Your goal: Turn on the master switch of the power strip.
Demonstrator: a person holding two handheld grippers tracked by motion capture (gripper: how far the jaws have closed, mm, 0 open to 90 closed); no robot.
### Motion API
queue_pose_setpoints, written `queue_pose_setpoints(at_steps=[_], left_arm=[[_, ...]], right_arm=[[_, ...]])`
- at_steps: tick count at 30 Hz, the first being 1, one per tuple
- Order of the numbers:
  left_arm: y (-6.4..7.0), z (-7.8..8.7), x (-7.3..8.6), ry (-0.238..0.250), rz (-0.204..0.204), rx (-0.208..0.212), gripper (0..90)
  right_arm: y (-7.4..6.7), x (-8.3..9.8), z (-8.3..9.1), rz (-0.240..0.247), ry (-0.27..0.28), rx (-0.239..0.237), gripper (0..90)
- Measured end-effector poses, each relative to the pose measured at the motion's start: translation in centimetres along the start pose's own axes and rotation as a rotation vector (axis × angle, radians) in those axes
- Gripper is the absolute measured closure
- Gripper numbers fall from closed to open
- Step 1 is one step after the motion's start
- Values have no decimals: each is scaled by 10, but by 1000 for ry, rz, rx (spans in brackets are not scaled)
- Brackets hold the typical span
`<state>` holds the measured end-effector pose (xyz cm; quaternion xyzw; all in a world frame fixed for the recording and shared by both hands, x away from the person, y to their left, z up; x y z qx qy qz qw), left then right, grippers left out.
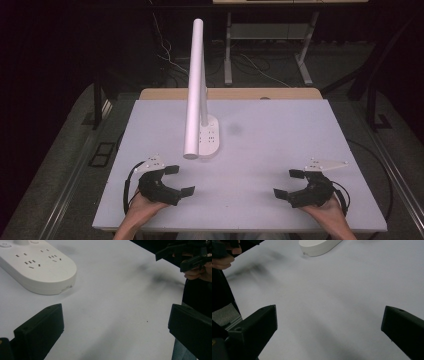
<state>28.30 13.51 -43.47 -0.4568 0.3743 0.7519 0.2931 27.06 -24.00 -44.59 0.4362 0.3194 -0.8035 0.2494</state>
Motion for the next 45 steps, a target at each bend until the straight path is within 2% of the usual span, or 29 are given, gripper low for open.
queue_pose_setpoints(at_steps=[8, 18, 45], left_arm=[[-7, 3, -9, -30, -5, 2, 0], [-16, 2, -19, -31, 9, -6, 0], [-34, -10, -51, -79, -10, -25, 0]], right_arm=[[1, 0, 1, -1, -2, 4, 0], [2, 1, 2, 5, 1, 7, 0], [3, 1, 3, 7, -1, 4, 0]])
Point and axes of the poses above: each handheld gripper's, and its own axes: z roughly backward along the jaws, x roughly out of its underside, y roughly to its right, the point moved 5 cm from there along -z, roughly forward along the jaws, and after that the axes turned 11 degrees about y, right-handed, at the moved point
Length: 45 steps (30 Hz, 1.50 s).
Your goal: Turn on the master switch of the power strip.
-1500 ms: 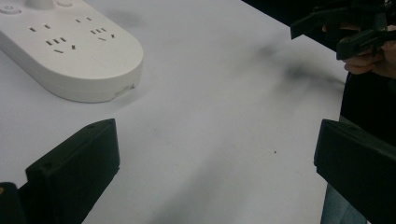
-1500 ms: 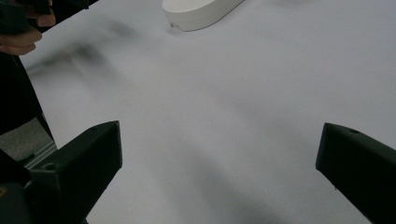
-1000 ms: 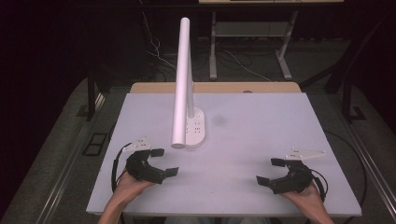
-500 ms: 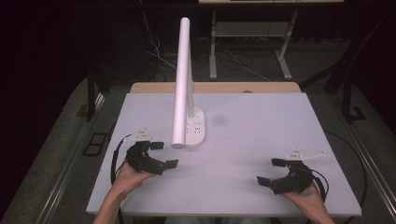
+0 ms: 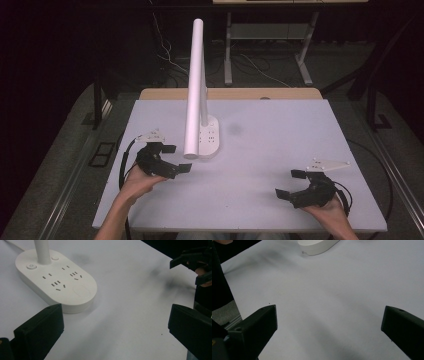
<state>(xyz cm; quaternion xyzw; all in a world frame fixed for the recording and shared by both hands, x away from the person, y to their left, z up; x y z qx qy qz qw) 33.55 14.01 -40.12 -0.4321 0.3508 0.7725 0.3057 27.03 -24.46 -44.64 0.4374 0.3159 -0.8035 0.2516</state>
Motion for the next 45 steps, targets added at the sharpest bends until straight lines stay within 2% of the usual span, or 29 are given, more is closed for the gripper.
queue_pose_setpoints(at_steps=[5, 17, 24, 35, 45], left_arm=[[-4, -1, -6, 3, 2, -5, 0], [-15, -3, -26, -15, -20, -26, 0], [-21, -5, -33, -15, -15, -37, 0], [-32, -9, -43, -24, -29, -56, 0], [-44, -18, -53, -30, -28, -64, 1]], right_arm=[[0, 1, 0, -6, -4, -1, 0], [0, 1, 0, -5, -7, -2, 0], [0, 2, 0, -4, -9, -3, 0], [0, 2, 0, -3, -10, -4, 0], [1, 2, 0, 2, -13, 4, 0]])
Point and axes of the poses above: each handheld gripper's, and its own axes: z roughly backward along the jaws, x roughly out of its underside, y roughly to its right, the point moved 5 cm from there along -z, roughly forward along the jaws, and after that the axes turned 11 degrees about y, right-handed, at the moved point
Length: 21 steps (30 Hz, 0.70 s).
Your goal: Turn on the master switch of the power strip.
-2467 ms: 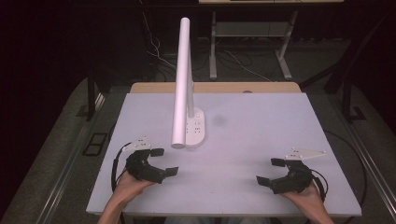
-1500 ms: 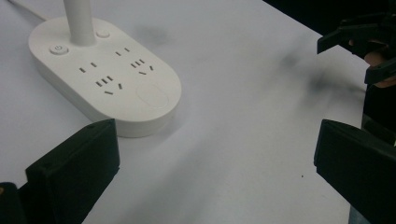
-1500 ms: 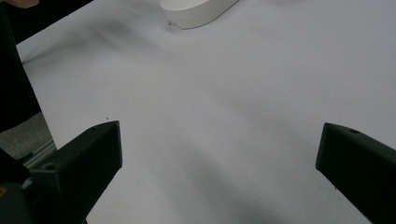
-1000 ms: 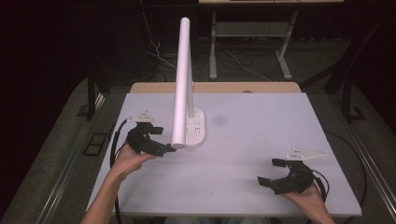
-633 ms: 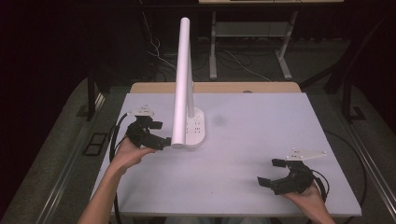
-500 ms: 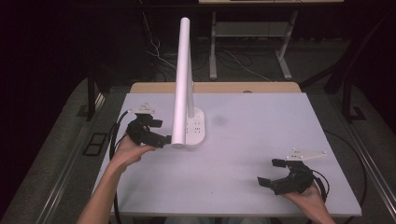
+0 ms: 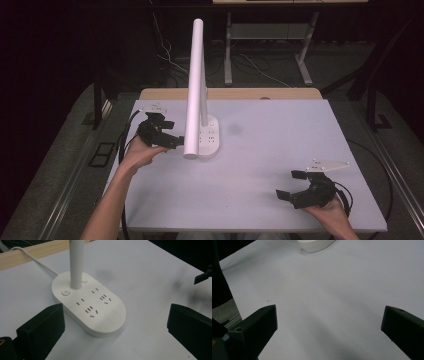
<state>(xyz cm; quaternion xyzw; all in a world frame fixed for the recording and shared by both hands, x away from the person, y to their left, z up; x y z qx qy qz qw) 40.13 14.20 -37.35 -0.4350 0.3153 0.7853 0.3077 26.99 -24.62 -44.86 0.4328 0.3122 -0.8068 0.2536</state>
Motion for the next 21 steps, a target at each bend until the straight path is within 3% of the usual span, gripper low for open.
queue_pose_setpoints(at_steps=[10, 21], left_arm=[[-10, -6, -9, -26, -30, -15, 18], [-25, -15, -15, -33, -25, -39, 58]], right_arm=[[1, 0, 1, -7, -2, 0, 0], [2, 1, 1, -3, -1, 0, 0]])
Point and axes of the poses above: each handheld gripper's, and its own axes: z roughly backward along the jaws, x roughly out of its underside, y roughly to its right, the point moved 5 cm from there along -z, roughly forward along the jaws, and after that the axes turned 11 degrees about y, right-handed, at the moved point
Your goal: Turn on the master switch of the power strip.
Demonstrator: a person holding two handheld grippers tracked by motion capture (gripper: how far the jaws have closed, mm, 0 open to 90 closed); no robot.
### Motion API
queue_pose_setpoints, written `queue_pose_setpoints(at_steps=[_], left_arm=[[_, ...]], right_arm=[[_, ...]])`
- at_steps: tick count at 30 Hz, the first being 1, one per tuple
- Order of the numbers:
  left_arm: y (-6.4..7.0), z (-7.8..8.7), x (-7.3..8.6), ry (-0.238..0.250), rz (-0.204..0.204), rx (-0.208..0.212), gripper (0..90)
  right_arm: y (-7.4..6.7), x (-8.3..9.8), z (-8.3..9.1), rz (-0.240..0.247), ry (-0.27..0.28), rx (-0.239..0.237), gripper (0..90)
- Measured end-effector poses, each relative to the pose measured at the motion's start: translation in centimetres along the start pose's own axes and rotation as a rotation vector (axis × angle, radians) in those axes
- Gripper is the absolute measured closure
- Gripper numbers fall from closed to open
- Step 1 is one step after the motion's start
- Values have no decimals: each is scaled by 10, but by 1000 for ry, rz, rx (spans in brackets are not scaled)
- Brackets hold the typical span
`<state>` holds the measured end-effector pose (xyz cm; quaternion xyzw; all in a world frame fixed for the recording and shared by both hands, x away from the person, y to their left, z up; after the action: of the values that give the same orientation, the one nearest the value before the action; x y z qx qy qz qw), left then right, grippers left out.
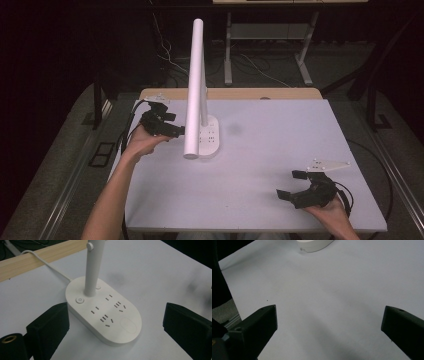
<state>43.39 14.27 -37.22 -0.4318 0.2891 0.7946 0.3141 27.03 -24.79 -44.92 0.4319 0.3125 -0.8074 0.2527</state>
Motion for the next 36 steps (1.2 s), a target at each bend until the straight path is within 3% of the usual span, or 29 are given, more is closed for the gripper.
queue_pose_setpoints(at_steps=[4, 9, 20, 24, 36], left_arm=[[-5, -3, -1, 1, 0, -8, 77], [-12, -8, -4, 11, 45, -10, 105], [-24, -20, -5, 16, 102, -27, 158], [-31, -26, -3, 27, 125, -51, 199], [-44, -36, 3, 71, 212, -57, 323]], right_arm=[[0, 0, 0, 2, 2, 1, 0], [1, 0, 1, 1, 1, 1, 0], [1, 0, 1, -2, -3, 1, 0], [1, 0, 1, -1, 1, 2, 0], [2, 1, 2, -3, -2, 4, 0]])
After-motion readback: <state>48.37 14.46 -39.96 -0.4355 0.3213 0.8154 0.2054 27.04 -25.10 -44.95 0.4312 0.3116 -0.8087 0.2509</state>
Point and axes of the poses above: each handheld gripper's, and its own axes: z roughly backward along the jaws, x roughly out of its underside, y roughly to its right, the point moved 5 cm from there along -z, roughly forward along the jaws, and after that the axes turned 11 degrees about y, right-handed, at the moved point
